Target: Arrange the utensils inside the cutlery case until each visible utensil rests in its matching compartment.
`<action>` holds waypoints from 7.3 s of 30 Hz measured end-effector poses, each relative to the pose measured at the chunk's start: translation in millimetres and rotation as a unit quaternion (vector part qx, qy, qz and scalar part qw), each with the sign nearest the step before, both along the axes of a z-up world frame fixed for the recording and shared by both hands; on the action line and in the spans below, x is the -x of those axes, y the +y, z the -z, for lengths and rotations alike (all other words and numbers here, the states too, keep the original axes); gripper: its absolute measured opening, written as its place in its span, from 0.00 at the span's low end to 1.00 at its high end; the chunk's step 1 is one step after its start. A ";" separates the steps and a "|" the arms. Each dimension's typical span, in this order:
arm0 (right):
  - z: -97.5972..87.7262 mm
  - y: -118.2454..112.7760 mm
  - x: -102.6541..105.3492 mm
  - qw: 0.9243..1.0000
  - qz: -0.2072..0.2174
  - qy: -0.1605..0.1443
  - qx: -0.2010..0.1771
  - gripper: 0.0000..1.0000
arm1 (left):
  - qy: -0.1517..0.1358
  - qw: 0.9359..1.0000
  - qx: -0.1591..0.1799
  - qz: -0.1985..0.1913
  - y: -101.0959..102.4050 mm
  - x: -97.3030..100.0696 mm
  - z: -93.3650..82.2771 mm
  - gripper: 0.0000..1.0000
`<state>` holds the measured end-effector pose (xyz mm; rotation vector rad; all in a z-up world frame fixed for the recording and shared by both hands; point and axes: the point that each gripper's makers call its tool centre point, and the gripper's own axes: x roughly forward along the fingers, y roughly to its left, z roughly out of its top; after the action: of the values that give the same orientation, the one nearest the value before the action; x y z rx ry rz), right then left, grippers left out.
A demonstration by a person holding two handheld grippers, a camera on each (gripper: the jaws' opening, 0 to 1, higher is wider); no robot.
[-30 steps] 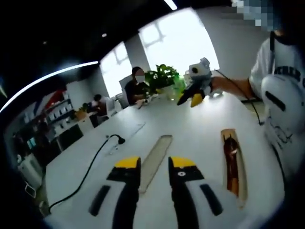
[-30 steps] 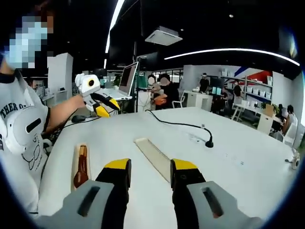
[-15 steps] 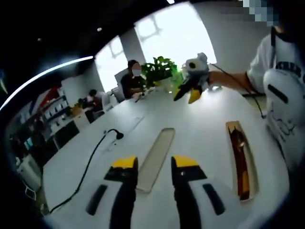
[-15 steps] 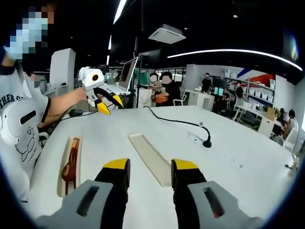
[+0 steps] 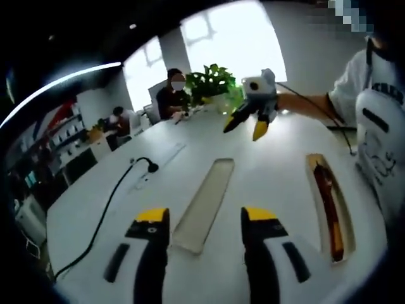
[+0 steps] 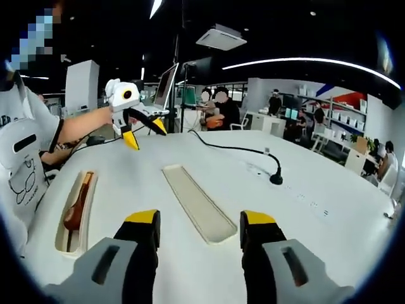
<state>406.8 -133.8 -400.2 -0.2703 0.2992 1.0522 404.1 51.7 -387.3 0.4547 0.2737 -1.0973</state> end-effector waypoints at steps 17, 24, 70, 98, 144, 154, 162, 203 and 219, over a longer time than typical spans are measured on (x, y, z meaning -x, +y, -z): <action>38.3 2.5 -16.2 1.000 -0.003 0.019 0.018 0.52 | 0.032 0.999 -0.023 0.001 11.6 -24.7 36.4 0.52; 45.2 -2.6 -21.4 0.992 -0.026 0.038 0.121 0.55 | 0.051 0.990 -0.128 0.026 14.1 -29.1 45.1 0.49; 73.2 14.0 -43.5 0.920 -0.161 0.115 0.338 0.54 | 0.125 0.922 -0.347 0.116 -8.1 -41.8 83.1 0.47; 71.6 21.6 -38.3 0.923 -0.127 0.131 0.339 0.38 | 0.169 0.910 -0.370 0.081 -4.5 -37.5 84.6 0.39; 1.3 42.8 129.1 0.919 -0.119 0.118 0.357 0.38 | 0.114 0.930 -0.333 0.106 18.4 130.4 13.8 0.39; 6.6 42.0 149.4 0.915 -0.130 0.118 0.364 0.38 | 0.114 0.928 -0.342 0.099 17.1 152.6 19.3 0.39; 27.3 35.0 159.1 0.913 -0.130 0.123 0.366 0.38 | 0.118 0.930 -0.334 0.100 11.6 159.1 36.1 0.39; 33.5 25.0 169.2 0.939 -0.141 0.147 0.277 0.39 | 0.126 0.936 -0.297 0.139 15.6 172.6 51.1 0.42; 7.8 8.7 156.1 0.977 -0.041 0.206 0.033 0.29 | 0.151 0.979 -0.132 0.043 19.1 157.3 14.5 0.31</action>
<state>250.7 -125.1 -408.0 -0.1214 0.7025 1.1774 246.8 70.8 -401.8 0.5393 0.6787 -1.2205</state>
